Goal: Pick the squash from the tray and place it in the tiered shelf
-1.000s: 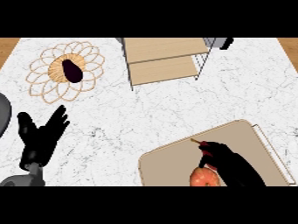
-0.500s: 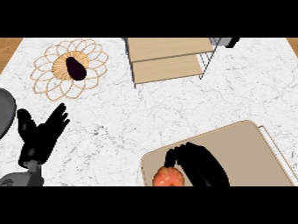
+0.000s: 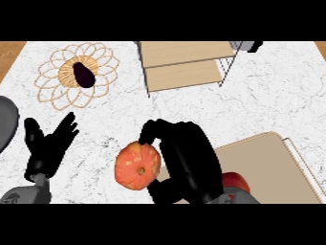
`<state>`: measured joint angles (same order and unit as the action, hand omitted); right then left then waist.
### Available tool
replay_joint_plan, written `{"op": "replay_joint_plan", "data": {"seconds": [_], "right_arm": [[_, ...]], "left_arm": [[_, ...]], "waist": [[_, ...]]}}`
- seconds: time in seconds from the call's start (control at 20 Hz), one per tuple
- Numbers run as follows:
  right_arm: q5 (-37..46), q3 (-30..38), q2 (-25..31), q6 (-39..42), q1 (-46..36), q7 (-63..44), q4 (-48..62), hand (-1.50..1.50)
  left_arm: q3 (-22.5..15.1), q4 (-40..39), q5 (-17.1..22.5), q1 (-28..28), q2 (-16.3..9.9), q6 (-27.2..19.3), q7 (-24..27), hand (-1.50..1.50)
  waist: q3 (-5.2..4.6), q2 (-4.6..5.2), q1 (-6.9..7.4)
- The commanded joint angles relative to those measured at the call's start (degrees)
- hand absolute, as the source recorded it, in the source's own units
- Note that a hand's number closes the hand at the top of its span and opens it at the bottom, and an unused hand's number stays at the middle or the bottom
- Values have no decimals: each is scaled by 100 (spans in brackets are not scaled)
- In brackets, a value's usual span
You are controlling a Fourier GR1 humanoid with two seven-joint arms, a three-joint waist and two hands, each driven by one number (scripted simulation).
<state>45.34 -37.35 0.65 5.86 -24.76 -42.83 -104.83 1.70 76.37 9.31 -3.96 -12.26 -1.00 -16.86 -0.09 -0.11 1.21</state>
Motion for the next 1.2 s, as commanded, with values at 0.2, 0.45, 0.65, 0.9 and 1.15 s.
{"op": "replay_joint_plan", "data": {"seconds": [0.2, 0.45, 0.65, 0.9, 1.15], "right_arm": [[-415, 788, -63, 386, -2314, -2143, -342, 150], [-639, 2139, -63, 836, -3600, -2006, 276, 150], [-896, 2991, 94, 881, -4409, -1989, 893, 150], [-948, 3530, 497, 640, -4685, -1112, 1922, 150], [-991, 3882, 831, 683, -5273, -600, 2991, 150]], "left_arm": [[31, -140, -112, 222, 41, 39, 360, 0], [228, -73, 119, 9, -73, 123, -9, 0], [24, 11, -165, -78, 167, -207, -30, 0], [-97, 371, -145, 268, 158, -30, -126, 0], [189, -84, 12, -4, 20, 220, 173, 0]], "waist": [[1, -5, -52], [3, 1, -75], [5, 1, -80], [8, 18, -30], [4, 27, -47]]}}
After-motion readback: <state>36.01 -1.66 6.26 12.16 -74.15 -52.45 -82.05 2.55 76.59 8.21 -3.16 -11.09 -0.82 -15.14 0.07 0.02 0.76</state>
